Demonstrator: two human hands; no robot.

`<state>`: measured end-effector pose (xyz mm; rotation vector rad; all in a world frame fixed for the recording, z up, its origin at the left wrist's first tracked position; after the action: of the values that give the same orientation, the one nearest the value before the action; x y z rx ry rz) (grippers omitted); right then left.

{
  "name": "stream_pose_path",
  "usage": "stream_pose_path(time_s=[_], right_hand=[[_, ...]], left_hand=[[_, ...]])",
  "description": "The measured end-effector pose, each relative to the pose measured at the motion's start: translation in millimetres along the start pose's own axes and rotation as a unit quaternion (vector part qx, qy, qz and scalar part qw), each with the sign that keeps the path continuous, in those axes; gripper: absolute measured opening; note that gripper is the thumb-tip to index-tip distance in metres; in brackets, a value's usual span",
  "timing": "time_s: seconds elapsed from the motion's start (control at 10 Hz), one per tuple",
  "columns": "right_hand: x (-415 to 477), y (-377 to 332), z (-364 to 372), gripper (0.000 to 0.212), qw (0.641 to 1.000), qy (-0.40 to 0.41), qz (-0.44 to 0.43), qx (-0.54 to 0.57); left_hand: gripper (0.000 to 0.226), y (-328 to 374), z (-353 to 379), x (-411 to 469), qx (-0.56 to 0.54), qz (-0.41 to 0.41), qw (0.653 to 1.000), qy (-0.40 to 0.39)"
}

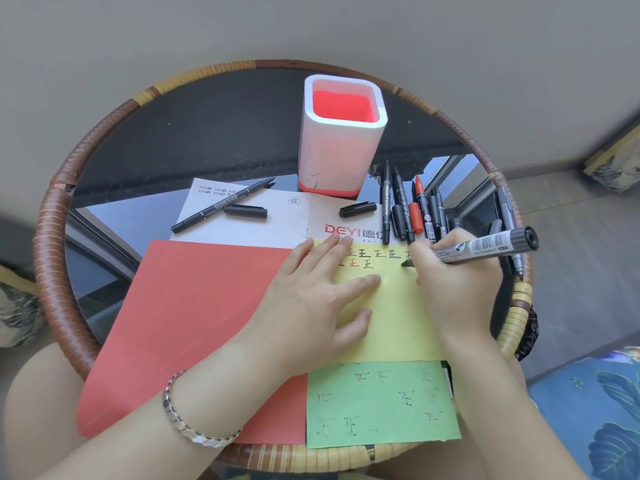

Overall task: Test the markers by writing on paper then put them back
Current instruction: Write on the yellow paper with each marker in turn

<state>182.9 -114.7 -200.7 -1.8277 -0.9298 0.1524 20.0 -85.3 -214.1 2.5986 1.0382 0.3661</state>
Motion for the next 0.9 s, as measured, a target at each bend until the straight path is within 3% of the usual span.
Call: stream_pose_path(time_s=[0.4, 0.6, 0.8, 0.9], right_hand=[[2, 8, -7, 0.035, 0.999, -0.008, 0.031, -0.002], [-1, -1, -9, 0.037, 0.997, 0.054, -0.047, -0.017], [-3, -2, -19, 0.017, 0.987, -0.075, -0.135, 0.038], [2, 4, -32, 0.036, 0.971, -0.129, -0.199, -0.042]], left_hand=[[0.042, 0, 0, -1, 0.003, -0.002, 1.000, -0.002], [0.042, 0, 0, 0, 0.004, -0.003, 1.000, 0.001], [0.041, 0, 0, -1, 0.005, -0.003, 1.000, 0.001], [0.041, 0, 0, -1, 0.003, -0.004, 1.000, -0.002]])
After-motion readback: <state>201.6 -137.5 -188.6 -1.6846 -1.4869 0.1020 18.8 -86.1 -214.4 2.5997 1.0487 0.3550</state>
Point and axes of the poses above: each hand's wrist, its own x-axis towards the middle knuckle, its own z-axis out of the palm, y = z × x, the point moved 3 cm from there along x, towards the middle knuckle, and after that the axes turned 1 degree about y, right-handed, at the moved point
